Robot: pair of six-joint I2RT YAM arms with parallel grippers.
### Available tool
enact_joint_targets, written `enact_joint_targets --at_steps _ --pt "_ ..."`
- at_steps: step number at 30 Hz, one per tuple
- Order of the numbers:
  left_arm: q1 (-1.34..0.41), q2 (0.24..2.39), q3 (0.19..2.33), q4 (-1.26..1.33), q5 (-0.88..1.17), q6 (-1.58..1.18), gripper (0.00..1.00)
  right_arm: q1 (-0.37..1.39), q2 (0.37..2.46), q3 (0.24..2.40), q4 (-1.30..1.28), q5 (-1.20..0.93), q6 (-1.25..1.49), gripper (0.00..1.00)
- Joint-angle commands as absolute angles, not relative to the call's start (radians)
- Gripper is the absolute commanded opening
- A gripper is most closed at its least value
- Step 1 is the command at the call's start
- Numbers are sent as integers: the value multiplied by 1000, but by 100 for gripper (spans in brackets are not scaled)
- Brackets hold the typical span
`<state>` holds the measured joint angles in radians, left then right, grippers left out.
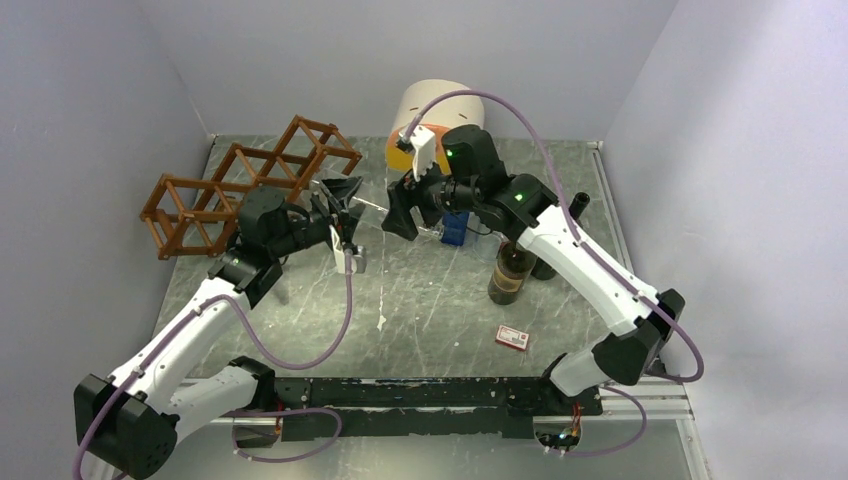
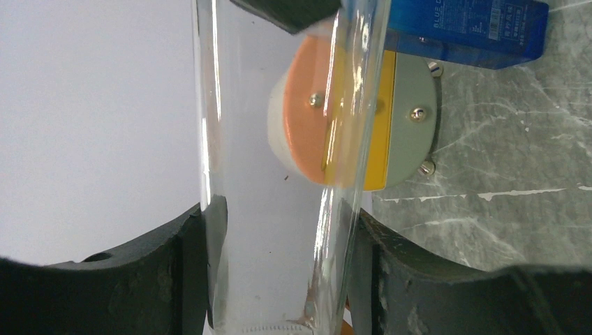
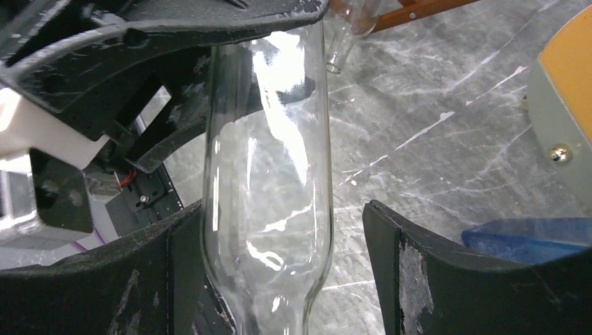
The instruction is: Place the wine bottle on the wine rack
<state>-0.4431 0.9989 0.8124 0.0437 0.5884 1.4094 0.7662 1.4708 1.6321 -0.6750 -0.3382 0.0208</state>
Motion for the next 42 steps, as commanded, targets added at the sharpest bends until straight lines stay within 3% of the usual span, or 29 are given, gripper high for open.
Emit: enact_joint_targets --at_steps 1,3,5,7,9,11,13,14,15,26,30,33,38,42 --pt "-451 976 867 80 639 1450 7 785 1518 1643 -697 -343 19 79" --pt "-451 974 868 78 636 1443 7 795 1527 1643 -697 -335 20 72" --pt "-451 974 866 75 629 1439 7 802 1525 1639 -690 -325 24 59" --pt "-452 972 862 83 621 1429 9 807 1518 1636 -675 -315 33 41" --pt "-453 971 864 106 613 1352 17 810 1507 1632 -656 -300 47 21" --pt "-452 968 886 96 622 1260 33 810 1493 1625 -633 -277 64 5" --pt "-452 962 893 83 639 1202 52 809 1476 1615 -604 -239 84 0" --pt "-452 956 886 78 643 1185 69 808 1466 1607 -586 -216 95 0" --pt "-452 951 877 68 644 1179 99 810 1455 1598 -565 -192 105 0" --pt "-452 832 774 193 544 737 97 807 1366 1445 -320 18 213 0" --pt "-451 825 802 253 287 350 97 809 1375 1397 -277 69 239 0" --pt "-444 873 907 138 19 104 97 808 1391 1359 -239 74 250 0" --pt "-428 995 1111 -111 -84 65 97 809 1446 1325 -195 64 264 0" --pt "-419 1004 1108 -48 -199 42 97 809 1497 1314 -148 46 278 0"
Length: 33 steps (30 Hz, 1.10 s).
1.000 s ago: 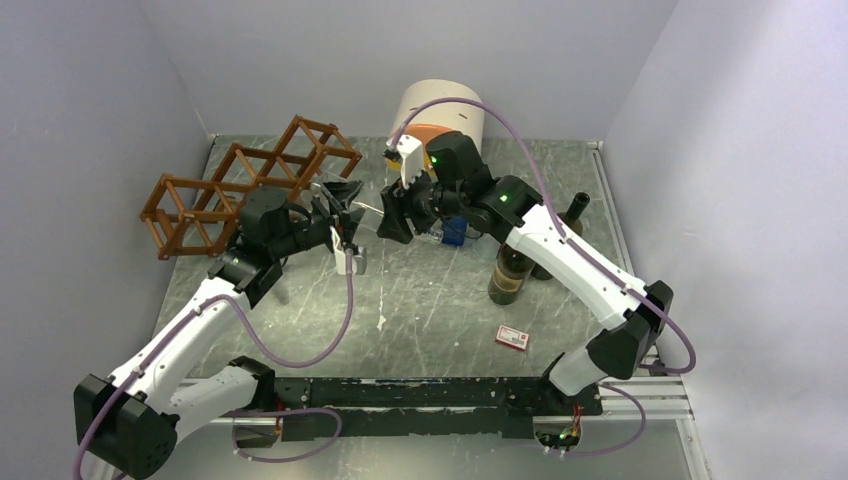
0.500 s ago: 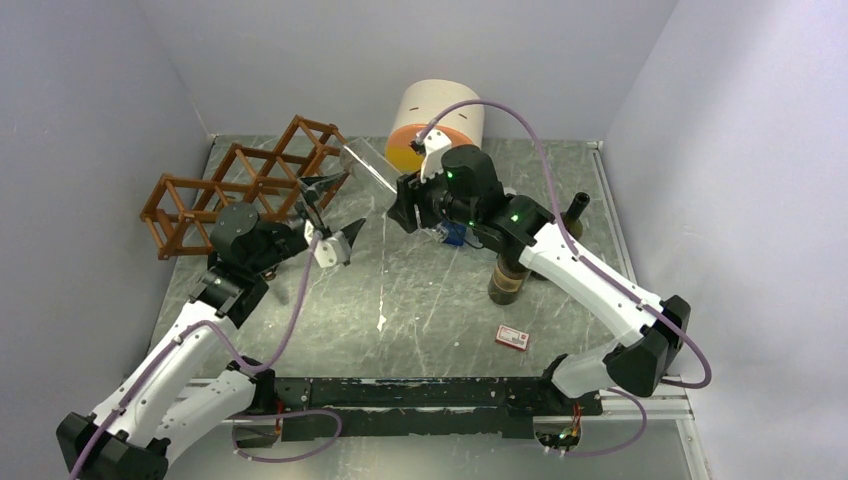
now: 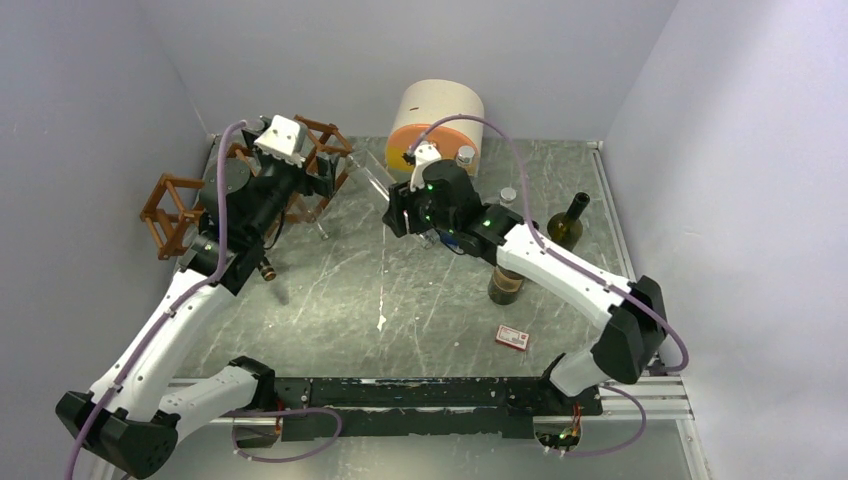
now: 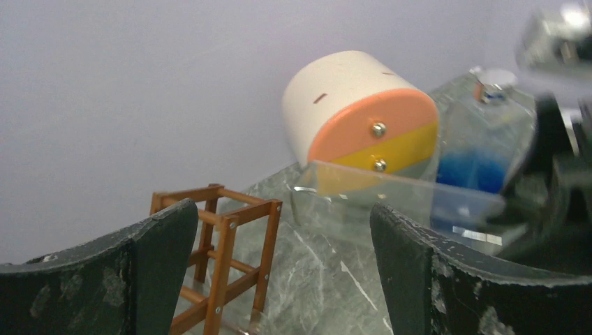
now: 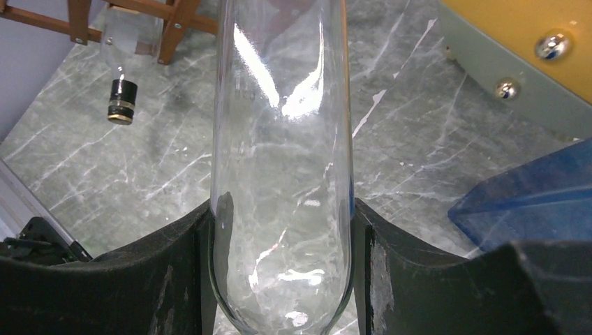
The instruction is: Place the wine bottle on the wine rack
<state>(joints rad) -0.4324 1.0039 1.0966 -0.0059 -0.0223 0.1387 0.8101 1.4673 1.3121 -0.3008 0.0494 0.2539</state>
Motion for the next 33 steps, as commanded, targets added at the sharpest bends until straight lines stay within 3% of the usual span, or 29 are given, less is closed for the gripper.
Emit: enact_joint_targets --at_steps 1,8,13,33 --pt "-408 1004 1104 -43 -221 30 97 809 1513 1315 -134 42 281 0" --pt "-308 996 1047 -51 -345 -99 97 809 1646 1366 -84 19 301 0" --pt "-296 965 974 3 -269 -102 97 814 1728 1412 -61 21 295 0" --pt "-282 946 924 37 -285 -97 97 825 1941 1601 -1 32 300 0"
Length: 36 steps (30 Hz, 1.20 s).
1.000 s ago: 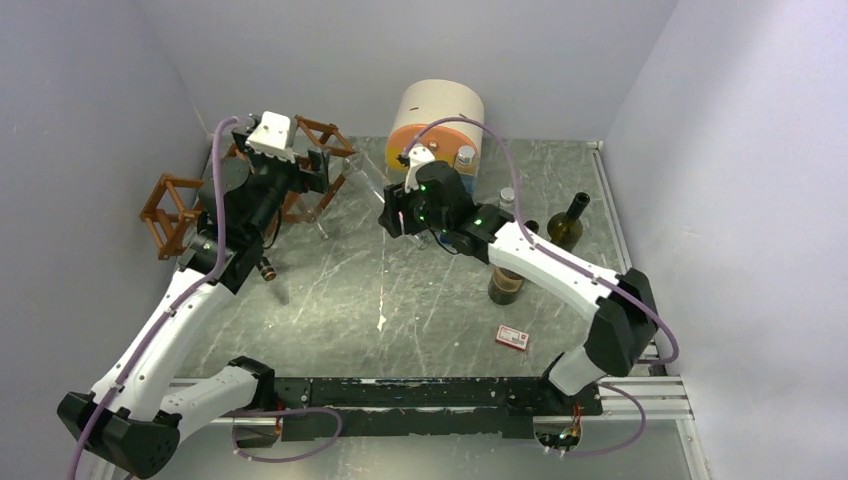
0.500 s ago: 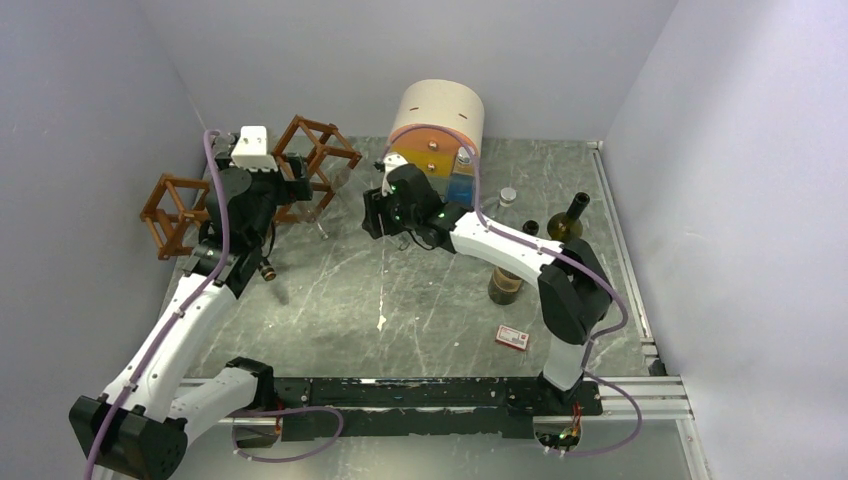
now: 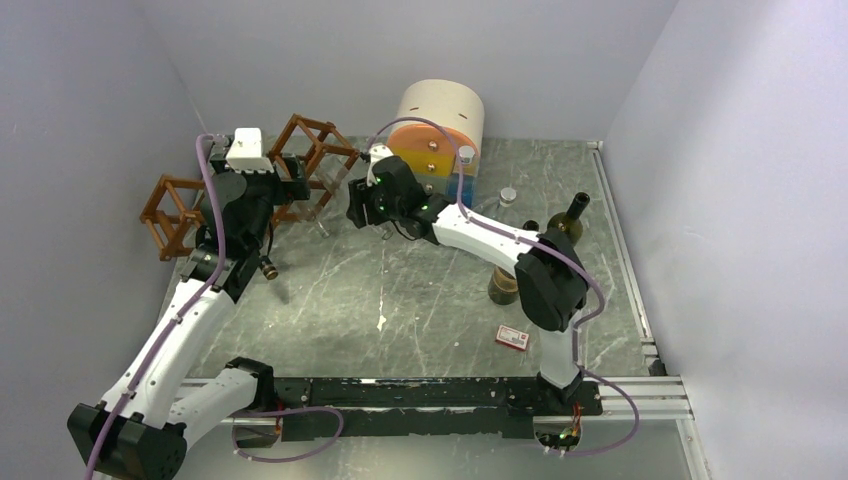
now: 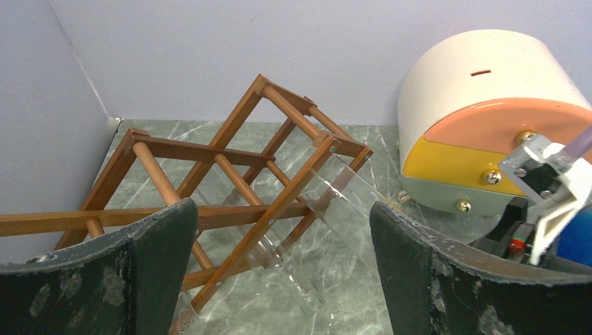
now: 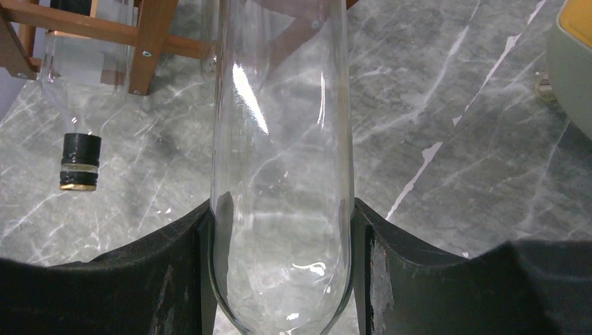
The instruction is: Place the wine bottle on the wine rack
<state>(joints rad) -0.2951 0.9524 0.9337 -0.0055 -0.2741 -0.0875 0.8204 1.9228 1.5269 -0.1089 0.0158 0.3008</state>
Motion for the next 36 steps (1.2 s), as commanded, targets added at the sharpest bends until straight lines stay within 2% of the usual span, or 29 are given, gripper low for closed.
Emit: enact_joint_targets --at_steps 1,10,21,32,36 --pt "-281 948 923 37 -285 -98 97 824 1951 1610 2 36 300 0" --pt "-278 945 914 47 -287 -100 97 825 2119 1777 13 62 262 0" --pt "-275 937 905 54 -285 -100 97 824 2223 1874 77 67 200 0" --pt "-275 936 905 54 -270 -103 97 824 2355 2045 62 40 192 12" --pt "-275 934 900 56 -269 -103 97 822 2386 2085 72 49 188 22"
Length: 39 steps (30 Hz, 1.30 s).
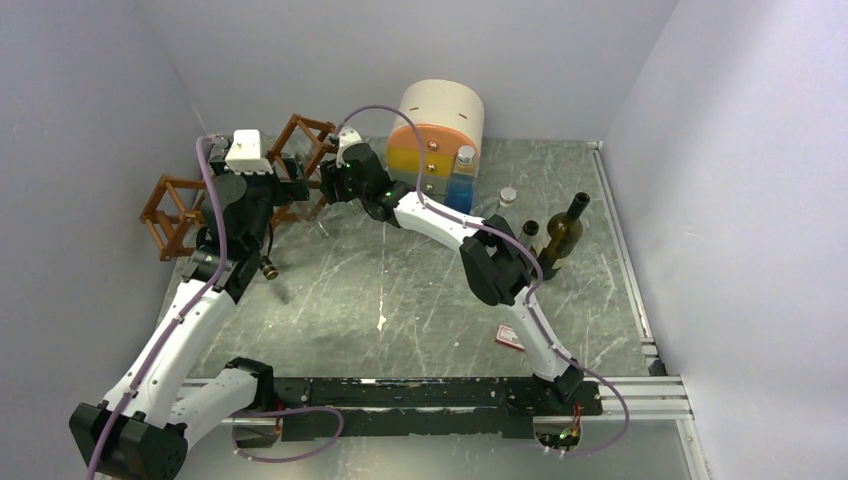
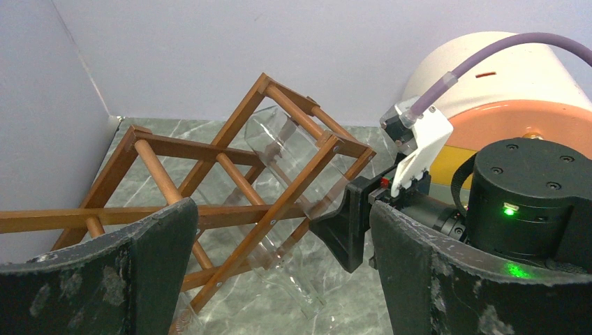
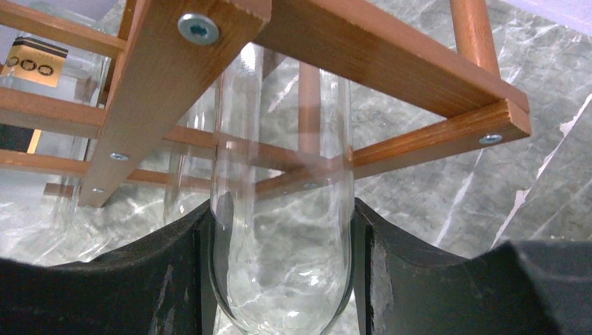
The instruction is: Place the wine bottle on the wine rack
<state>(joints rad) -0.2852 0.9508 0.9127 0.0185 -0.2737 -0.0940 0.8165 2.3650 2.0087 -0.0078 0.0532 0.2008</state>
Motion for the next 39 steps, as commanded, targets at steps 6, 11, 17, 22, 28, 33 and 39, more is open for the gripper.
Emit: enact_joint_targets --at_steps 6,11,17,22,28,33,39 --pt "-275 936 902 55 -267 -101 97 815 2414 2127 71 42 187 43" --pt "-275 936 902 53 -266 -101 97 815 2377 2038 152 38 190 69" --pt "-275 936 903 51 -262 -101 97 811 2349 2017 166 36 197 84" --pt "-275 928 901 53 -265 -100 97 809 2314 1993 170 41 203 90" --pt "-274 926 902 51 -264 -102 97 806 2256 1960 162 55 202 92" --pt "-275 921 901 52 -262 -100 97 800 2192 1911 117 66 209 92" --pt "-275 915 900 51 -256 -100 97 801 2095 1809 -18 29 214 90"
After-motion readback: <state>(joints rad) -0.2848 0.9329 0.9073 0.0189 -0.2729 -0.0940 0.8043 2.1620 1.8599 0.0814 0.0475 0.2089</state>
